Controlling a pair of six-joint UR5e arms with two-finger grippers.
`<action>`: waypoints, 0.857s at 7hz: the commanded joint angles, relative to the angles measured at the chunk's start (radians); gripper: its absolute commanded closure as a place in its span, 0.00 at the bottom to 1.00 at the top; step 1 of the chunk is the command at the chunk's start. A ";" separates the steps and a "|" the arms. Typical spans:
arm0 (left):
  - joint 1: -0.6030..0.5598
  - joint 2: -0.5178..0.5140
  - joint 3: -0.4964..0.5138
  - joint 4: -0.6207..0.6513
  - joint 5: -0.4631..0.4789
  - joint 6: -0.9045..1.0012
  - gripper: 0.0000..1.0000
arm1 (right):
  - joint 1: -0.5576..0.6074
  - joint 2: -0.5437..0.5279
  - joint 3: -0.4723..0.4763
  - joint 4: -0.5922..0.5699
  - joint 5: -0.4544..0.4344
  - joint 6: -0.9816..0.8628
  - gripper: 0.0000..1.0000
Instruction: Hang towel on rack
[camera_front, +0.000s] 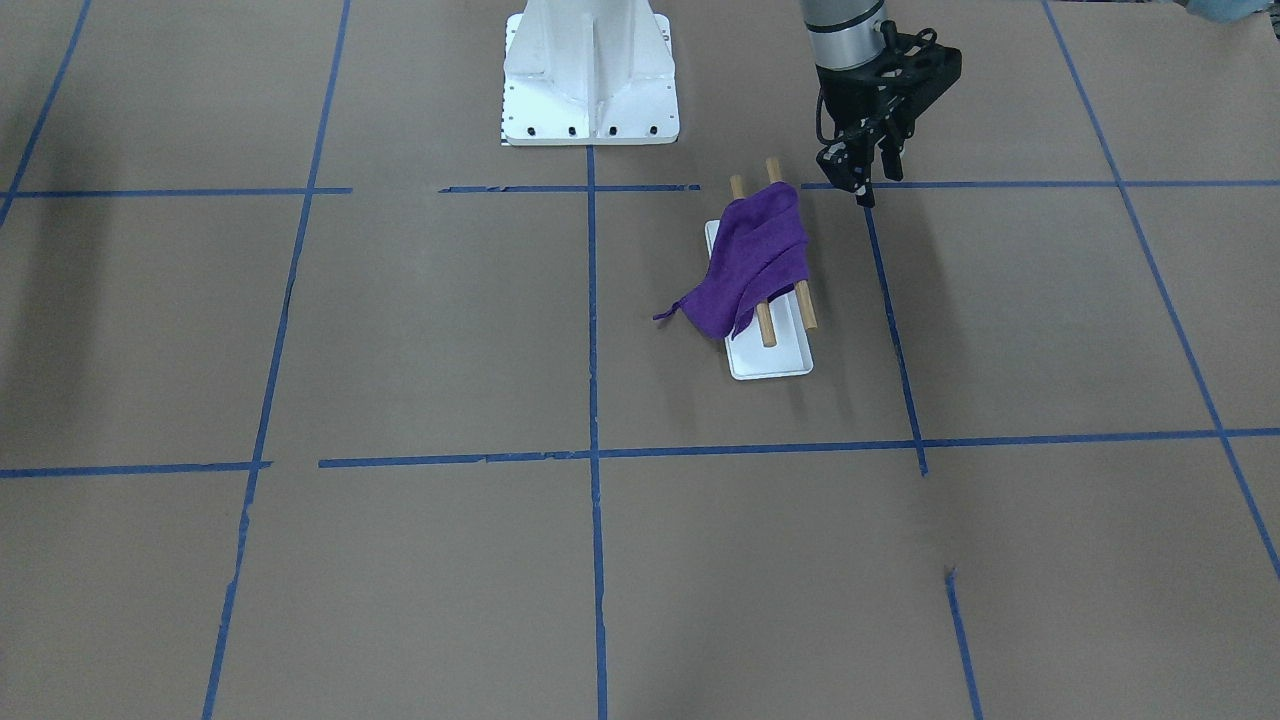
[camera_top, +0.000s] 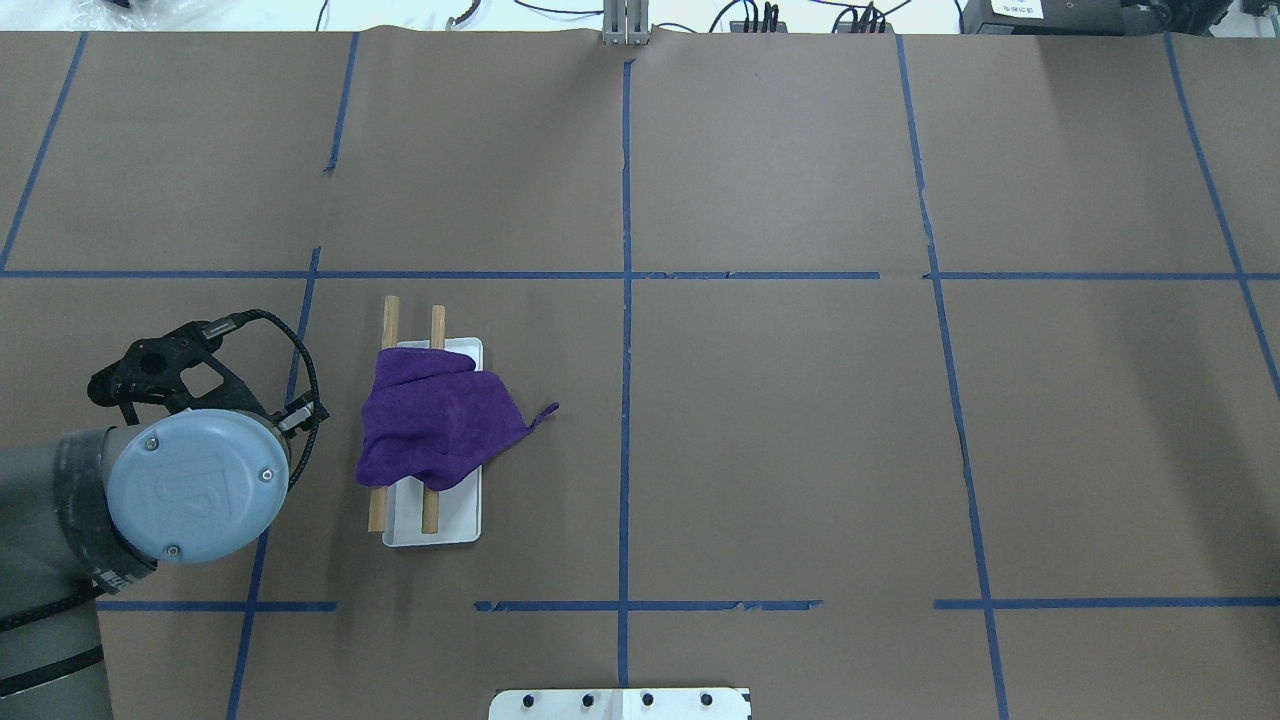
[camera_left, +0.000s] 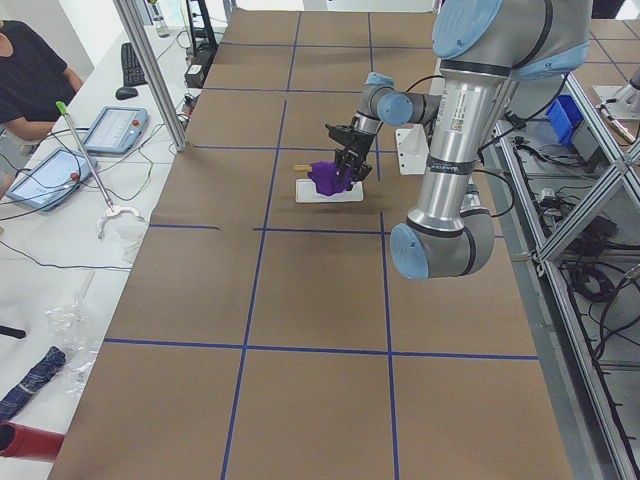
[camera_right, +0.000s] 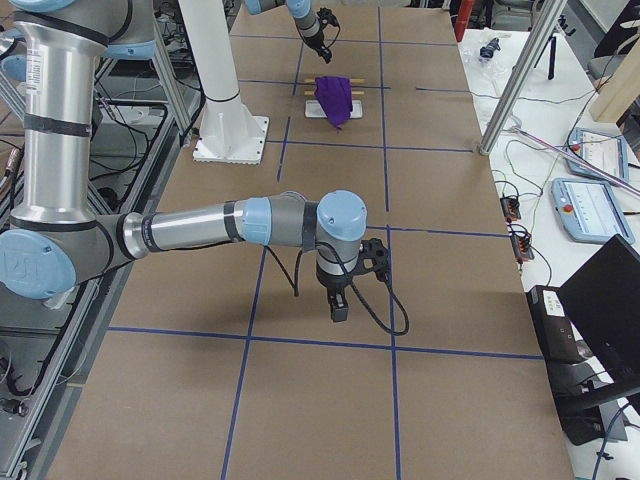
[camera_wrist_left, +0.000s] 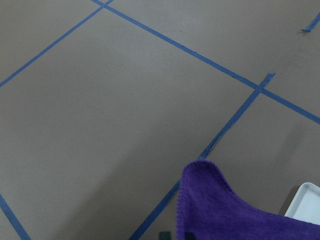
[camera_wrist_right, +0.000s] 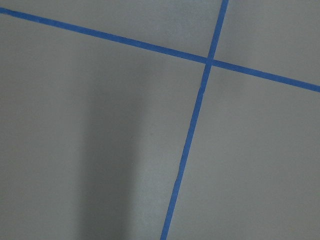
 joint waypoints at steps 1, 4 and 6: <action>-0.020 -0.001 -0.045 0.001 -0.012 0.117 0.00 | 0.000 0.000 -0.001 0.000 0.000 -0.001 0.00; -0.165 -0.042 -0.055 -0.004 -0.180 0.423 0.00 | 0.000 0.001 0.003 0.000 0.003 -0.009 0.00; -0.294 -0.066 -0.044 -0.079 -0.306 0.699 0.00 | 0.000 -0.002 -0.004 0.000 -0.003 -0.009 0.00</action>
